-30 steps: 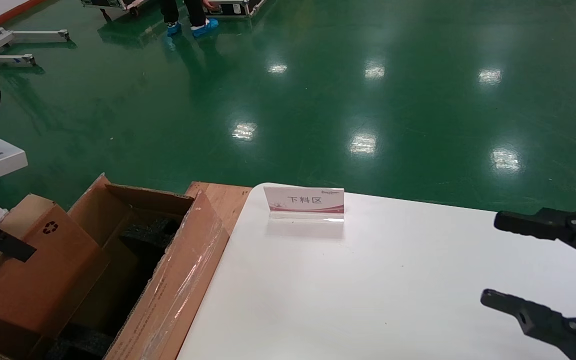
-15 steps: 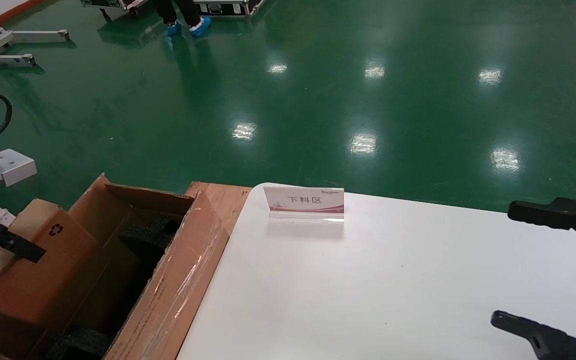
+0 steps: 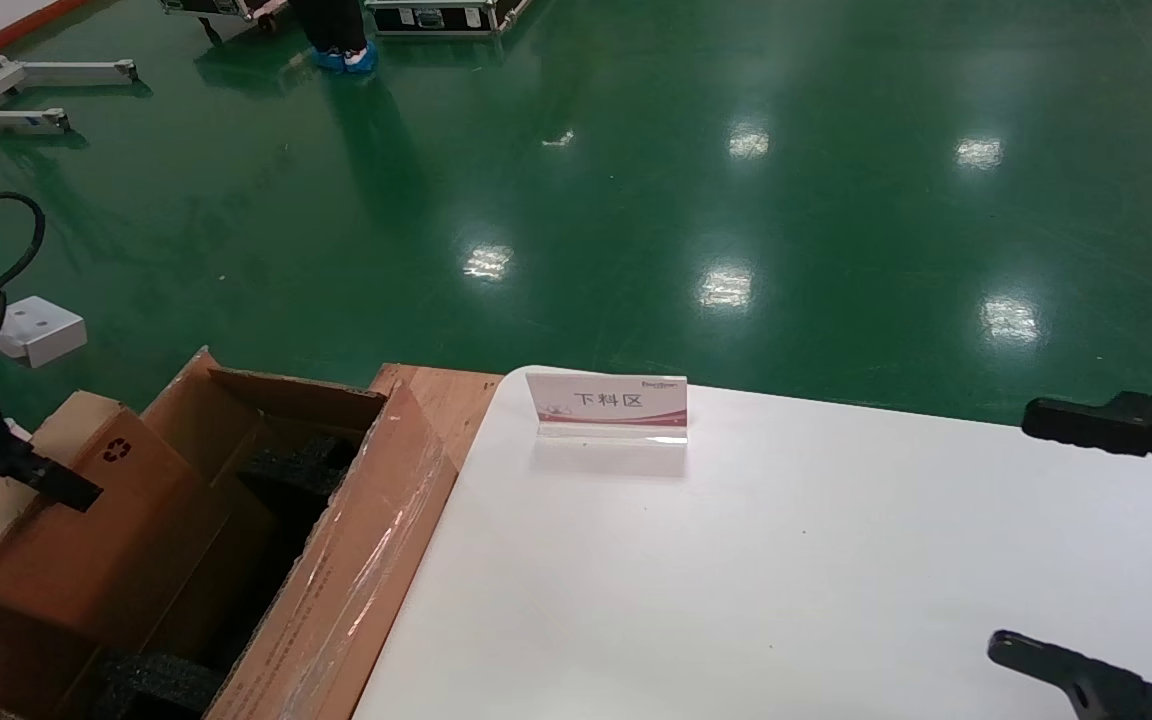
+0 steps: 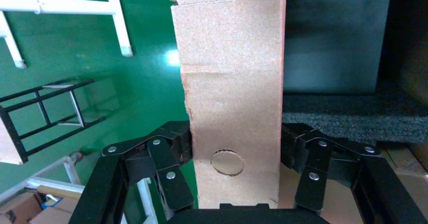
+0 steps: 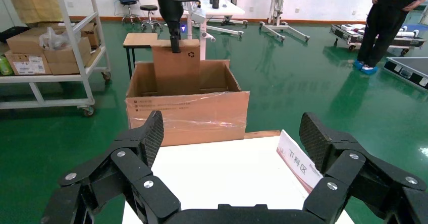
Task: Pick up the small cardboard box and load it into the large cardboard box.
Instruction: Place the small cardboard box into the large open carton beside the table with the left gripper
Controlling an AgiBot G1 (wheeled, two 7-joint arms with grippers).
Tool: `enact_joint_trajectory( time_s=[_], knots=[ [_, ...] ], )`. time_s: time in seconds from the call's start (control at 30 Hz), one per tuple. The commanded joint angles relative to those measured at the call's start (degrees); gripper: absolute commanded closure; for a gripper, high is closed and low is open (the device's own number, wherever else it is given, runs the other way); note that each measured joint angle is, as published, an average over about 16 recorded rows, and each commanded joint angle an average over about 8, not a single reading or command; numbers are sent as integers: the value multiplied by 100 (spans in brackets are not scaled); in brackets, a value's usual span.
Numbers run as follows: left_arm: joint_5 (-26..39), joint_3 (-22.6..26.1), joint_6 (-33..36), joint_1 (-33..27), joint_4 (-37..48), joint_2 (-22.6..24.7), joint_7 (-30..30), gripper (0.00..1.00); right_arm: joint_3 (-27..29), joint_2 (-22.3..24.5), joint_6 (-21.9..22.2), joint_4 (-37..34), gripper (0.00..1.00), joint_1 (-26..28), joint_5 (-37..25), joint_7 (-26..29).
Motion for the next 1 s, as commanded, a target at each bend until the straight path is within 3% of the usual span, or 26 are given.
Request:
enact_joint_trajectory(
  time_s=[0.03, 1.0],
  knots=[
    [-14, -1, -63, 79, 82, 46, 19, 100, -1, 0, 0, 0, 0, 0, 0, 0],
    [-191, 70, -494, 1084, 616, 461, -260, 100, -10, 4, 4, 0, 0, 2, 7, -5]
  ],
)
